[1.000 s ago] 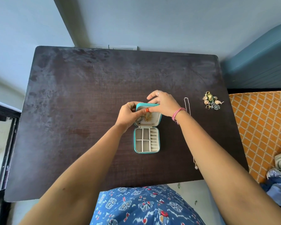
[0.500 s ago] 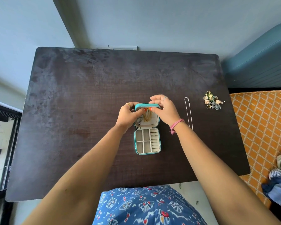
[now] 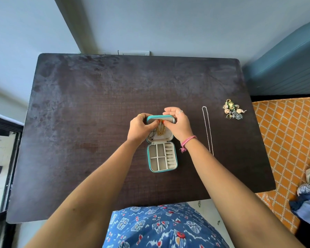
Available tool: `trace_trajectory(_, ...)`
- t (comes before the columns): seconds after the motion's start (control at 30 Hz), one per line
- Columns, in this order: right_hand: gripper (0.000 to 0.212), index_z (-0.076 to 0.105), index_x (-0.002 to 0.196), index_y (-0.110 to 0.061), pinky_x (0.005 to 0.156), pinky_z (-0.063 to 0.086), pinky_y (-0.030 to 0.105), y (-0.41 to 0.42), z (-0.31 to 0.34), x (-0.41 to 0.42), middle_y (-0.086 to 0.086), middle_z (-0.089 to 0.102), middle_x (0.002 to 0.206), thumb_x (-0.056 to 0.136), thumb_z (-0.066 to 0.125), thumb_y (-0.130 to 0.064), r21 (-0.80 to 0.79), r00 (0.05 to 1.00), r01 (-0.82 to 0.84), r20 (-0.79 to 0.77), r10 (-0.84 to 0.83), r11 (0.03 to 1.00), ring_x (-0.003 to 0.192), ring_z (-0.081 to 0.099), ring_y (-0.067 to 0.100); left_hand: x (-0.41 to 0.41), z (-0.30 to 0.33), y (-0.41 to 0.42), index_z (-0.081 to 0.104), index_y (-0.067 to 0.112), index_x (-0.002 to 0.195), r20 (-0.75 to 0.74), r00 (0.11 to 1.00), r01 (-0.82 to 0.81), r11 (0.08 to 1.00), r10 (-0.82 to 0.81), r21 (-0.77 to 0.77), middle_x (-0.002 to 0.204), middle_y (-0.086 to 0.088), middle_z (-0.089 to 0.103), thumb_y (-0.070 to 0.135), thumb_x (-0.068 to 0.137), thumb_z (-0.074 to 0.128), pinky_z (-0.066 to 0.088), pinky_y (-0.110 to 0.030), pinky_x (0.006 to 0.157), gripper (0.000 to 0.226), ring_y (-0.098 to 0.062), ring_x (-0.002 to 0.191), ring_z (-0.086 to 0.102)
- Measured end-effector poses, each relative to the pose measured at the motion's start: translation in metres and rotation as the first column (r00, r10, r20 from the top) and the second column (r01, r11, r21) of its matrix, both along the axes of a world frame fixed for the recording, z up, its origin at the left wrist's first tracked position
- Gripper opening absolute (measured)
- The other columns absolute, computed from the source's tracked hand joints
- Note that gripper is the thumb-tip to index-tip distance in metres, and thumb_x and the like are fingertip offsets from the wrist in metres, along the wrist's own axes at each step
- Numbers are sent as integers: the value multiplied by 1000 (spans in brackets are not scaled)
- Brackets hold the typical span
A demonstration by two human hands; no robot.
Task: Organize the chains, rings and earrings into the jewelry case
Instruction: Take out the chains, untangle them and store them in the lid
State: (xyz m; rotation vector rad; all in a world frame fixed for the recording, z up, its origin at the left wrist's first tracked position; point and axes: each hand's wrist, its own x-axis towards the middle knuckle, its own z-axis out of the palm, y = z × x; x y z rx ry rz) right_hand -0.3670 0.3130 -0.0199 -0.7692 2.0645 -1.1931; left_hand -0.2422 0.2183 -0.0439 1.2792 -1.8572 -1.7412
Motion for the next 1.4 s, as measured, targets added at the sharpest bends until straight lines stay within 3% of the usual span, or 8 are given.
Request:
trace_trajectory(0.2, 39, 59, 115, -18, 89, 50, 17, 2, 1, 0, -2, 66, 112, 81, 70, -5, -8, 998, -15, 53, 15, 1000, 104, 61, 5, 2, 0, -1, 65, 15, 99, 27, 999, 26, 996, -24, -81, 94, 0, 69, 25, 80, 76, 58, -25, 74, 24, -10, 85, 68)
trace_trajectory(0.47, 31, 62, 108, -21, 92, 52, 29, 2, -5, 2, -2, 67, 108, 81, 70, -6, -39, 999, 26, 31, -25, 999, 103, 63, 8, 1, 8, 4, 62, 16, 100, 54, 998, 42, 986, -33, -161, 87, 10, 63, 26, 81, 75, 55, -17, 69, 24, -2, 78, 63)
trace_trajectory(1.0, 37, 58, 107, -22, 91, 52, 28, -1, -7, 6, 0, 67, 106, 80, 70, 1, -79, 969, 130, 220, -110, 988, 102, 64, 13, 1, 6, 3, 62, 17, 99, 55, 997, 63, 985, -55, -163, 92, 6, 64, 25, 83, 73, 55, -19, 71, 22, -4, 80, 63)
trace_trajectory(1.2, 34, 59, 105, -22, 91, 52, 27, -1, -6, 5, 1, 67, 104, 81, 68, 1, -78, 977, 115, 189, -99, 990, 102, 63, 13, 2, 7, 2, 61, 18, 100, 72, 995, 81, 978, -68, -192, 84, 15, 60, 27, 84, 72, 52, -11, 65, 21, 3, 74, 60)
trace_trajectory(1.4, 34, 59, 108, -19, 92, 51, 26, -1, -9, 5, 1, 67, 106, 81, 69, -1, -63, 993, 64, 100, -58, 996, 103, 63, 12, 2, 2, 2, 62, 14, 104, 74, 995, 77, 981, -65, -177, 91, 7, 63, 27, 84, 72, 52, -14, 67, 25, 0, 77, 61)
